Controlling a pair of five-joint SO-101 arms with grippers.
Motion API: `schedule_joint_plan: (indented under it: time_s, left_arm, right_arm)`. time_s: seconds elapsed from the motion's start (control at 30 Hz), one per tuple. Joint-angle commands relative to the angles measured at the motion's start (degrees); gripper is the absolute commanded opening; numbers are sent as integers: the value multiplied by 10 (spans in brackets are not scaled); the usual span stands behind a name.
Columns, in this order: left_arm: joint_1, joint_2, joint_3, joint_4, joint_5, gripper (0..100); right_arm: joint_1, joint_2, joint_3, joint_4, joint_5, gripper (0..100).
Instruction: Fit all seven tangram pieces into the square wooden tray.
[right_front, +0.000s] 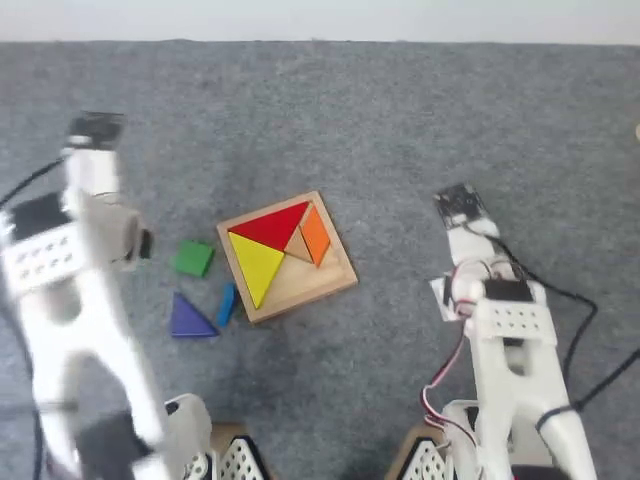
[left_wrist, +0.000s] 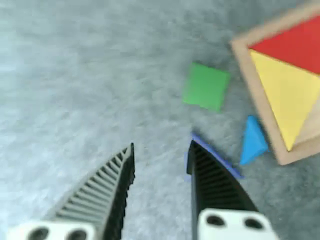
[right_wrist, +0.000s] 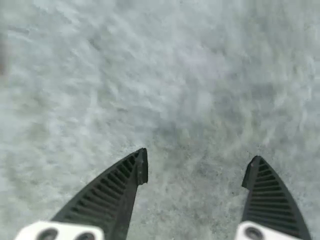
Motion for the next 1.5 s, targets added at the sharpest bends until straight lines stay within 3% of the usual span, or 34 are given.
schedule_joint_plan:
  time_s: [0.0, 0.1, 0.2, 0.3, 0.4, 0.7, 0.93, 1.13, 1.3, 1.47]
  left_arm:
    - [-33, -148, 87, 5, -50, 173]
    - [-84, -185, 188, -26, -80, 174]
    - [-179, -178, 231, -129, -99, 197]
    - [-263, -123, 177, -200, -110, 246]
    - [-314, -4, 32, -201, -111, 252]
    - [-363, 456, -462, -73, -110, 252]
    - [-392, 708, -819, 42, -109, 252]
    - [-395, 864, -1055, 141, -110, 251]
    - [-396, 923, -1150, 143, -88, 250]
    - [-407, 924, -1149, 143, -87, 250]
  right_arm:
    - [-65, 63, -156, 74, -18, 307]
    - [-134, 128, -258, 101, -55, 307]
    - [-207, 189, -342, 116, -75, 307]
    - [-272, 240, -408, 131, -90, 307]
    - [-326, 284, -454, 128, -108, 307]
    - [-456, 433, -556, 13, -188, 307]
    - [-486, 576, -719, 19, -297, 307]
    - [-504, 651, -873, 97, -353, 307]
    - [-538, 681, -965, 144, -364, 307]
    - [-588, 714, -979, 158, -236, 307]
